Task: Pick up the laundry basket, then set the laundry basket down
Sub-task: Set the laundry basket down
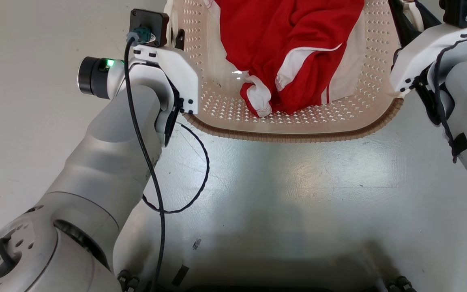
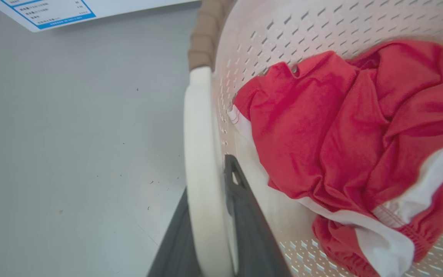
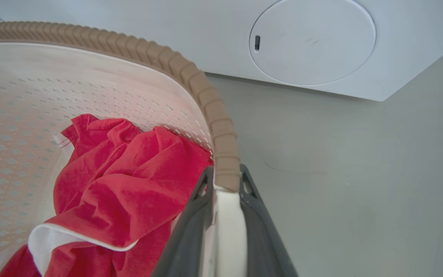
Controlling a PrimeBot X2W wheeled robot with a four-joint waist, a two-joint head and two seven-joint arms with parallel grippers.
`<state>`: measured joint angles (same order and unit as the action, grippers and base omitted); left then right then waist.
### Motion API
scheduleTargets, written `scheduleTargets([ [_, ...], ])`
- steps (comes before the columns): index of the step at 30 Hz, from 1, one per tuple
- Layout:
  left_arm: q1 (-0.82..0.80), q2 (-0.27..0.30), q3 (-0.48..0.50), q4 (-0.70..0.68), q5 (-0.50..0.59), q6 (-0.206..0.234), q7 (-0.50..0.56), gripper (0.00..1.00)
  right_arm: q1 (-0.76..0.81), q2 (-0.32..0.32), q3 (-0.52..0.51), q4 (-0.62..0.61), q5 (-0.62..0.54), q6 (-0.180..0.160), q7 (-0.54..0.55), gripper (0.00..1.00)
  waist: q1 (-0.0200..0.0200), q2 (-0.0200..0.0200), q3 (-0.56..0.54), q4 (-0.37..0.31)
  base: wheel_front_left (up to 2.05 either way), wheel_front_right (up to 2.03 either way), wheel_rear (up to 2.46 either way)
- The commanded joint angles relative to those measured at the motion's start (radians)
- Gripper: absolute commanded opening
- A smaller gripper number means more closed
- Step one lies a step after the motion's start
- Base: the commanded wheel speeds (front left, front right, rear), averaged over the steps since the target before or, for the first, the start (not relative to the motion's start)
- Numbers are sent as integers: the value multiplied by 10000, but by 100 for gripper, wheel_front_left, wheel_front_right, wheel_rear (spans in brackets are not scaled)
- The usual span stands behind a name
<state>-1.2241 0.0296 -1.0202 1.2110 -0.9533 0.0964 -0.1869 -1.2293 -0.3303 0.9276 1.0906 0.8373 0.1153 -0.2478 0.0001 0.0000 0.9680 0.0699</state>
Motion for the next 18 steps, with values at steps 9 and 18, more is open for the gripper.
scheduleTargets([
  [9, -104, 206, -150, -61, -472, 254, 59, 100, 591, 155, -314, -60, -427, 154, -139, 100, 0, 0, 137, 20, 0, 0, 0],
  [18, -244, 206, -364, -21, -553, 341, -87, 100, 734, 259, -764, -130, -776, 154, -139, 100, 0, 0, 175, -53, 0, 0, 0],
])
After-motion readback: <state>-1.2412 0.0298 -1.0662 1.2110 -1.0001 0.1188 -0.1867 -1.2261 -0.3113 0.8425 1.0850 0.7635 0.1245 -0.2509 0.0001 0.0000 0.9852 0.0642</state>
